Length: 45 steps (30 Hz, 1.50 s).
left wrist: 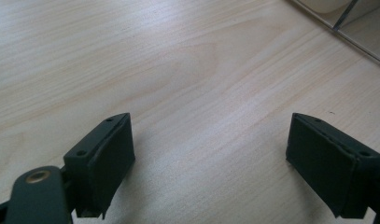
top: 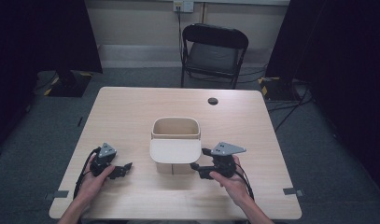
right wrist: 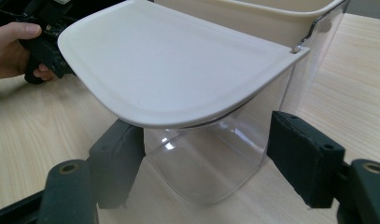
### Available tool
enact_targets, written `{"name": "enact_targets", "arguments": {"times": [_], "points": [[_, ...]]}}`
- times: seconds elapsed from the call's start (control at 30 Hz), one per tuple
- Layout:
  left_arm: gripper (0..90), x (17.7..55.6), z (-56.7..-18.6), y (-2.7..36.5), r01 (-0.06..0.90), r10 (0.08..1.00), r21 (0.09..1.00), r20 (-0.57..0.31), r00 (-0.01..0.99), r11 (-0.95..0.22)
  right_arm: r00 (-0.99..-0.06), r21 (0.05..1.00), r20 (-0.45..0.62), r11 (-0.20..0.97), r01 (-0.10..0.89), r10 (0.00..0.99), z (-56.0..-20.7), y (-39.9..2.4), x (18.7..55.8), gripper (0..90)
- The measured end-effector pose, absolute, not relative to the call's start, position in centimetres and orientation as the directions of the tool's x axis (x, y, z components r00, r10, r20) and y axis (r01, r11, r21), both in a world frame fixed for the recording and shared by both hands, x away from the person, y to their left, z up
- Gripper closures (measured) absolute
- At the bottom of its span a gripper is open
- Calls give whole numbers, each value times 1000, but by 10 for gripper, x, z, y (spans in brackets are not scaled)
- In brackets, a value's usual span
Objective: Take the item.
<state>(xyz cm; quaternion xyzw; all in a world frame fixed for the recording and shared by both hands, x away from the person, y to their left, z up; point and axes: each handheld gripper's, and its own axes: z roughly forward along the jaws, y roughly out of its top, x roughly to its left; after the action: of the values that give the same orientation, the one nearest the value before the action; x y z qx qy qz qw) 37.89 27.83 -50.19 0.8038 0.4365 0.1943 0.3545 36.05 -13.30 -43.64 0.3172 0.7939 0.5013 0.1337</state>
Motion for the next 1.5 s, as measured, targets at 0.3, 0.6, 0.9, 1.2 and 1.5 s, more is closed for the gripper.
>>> {"name": "enact_targets", "arguments": {"times": [0.3, 0.6, 0.9, 1.2, 1.5], "points": [[146, 379, -502, 278, 565, 840, 739, 3, 543, -367, -766, 878, 108, 300, 372, 634, -435, -131, 361, 274], [146, 379, -502, 278, 564, 839, 739, 3, 543, -368, -768, 883, 108, 294, 367, 631, -434, -130, 362, 274], [146, 379, -502, 278, 564, 839, 740, 4, 543, -368, -763, 887, 116, 280, 369, 636, -434, -130, 363, 254], [146, 379, -502, 278, 564, 840, 739, 3, 543, -368, -761, 889, 114, 276, 365, 638, -433, -131, 364, 247], [146, 379, -502, 278, 564, 840, 739, 3, 543, -368, -759, 898, 115, 260, 356, 640, -428, -131, 364, 247]]}}
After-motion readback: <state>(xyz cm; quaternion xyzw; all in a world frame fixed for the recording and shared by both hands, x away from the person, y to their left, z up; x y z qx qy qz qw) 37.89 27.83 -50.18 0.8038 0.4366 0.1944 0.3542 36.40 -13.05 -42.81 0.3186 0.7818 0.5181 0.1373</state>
